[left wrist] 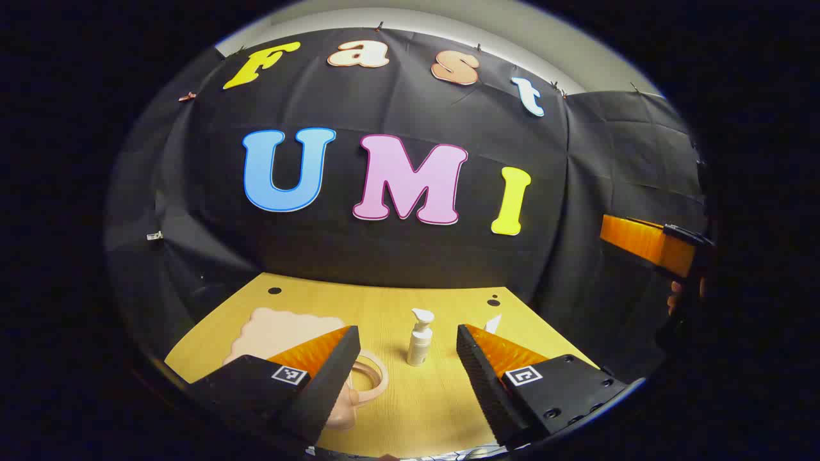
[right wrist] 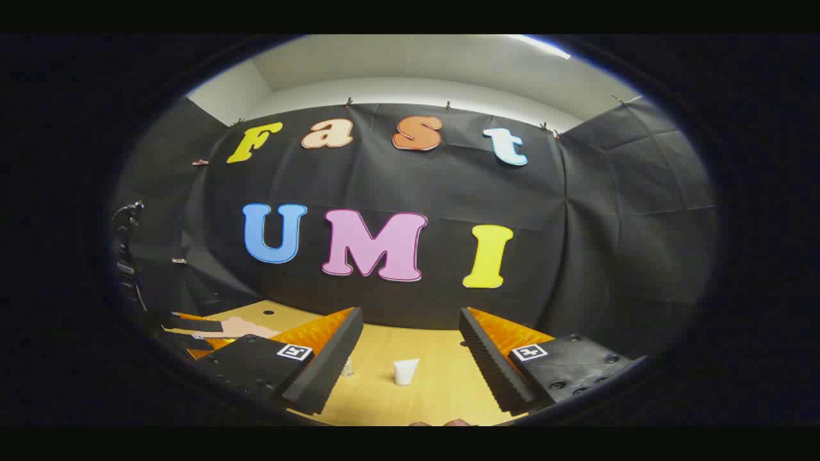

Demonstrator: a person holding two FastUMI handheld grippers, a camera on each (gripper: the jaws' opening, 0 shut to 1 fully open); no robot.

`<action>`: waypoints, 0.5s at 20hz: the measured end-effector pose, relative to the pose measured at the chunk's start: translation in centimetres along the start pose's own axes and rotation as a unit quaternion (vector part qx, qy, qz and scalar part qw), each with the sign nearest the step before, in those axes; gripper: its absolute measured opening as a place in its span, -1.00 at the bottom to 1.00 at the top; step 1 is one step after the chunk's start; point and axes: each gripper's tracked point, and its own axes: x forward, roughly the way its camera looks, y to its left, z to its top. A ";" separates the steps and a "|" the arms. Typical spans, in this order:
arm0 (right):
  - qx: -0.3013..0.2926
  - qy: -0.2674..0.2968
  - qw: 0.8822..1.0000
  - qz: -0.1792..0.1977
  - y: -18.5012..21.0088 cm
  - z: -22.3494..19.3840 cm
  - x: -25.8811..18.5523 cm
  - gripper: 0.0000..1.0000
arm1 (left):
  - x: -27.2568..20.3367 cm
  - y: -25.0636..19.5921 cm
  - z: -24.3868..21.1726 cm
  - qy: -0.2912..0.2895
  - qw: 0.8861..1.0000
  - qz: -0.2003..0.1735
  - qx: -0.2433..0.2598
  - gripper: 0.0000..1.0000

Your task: First open the suitcase, pack the skin care products into it, and then close the suitcase.

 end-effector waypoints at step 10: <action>-0.010 0.006 1.000 -0.001 -0.1 0.0 1.3 0.93 | -1.4 2.0 -0.2 0.008 1.000 0.016 0.007 0.92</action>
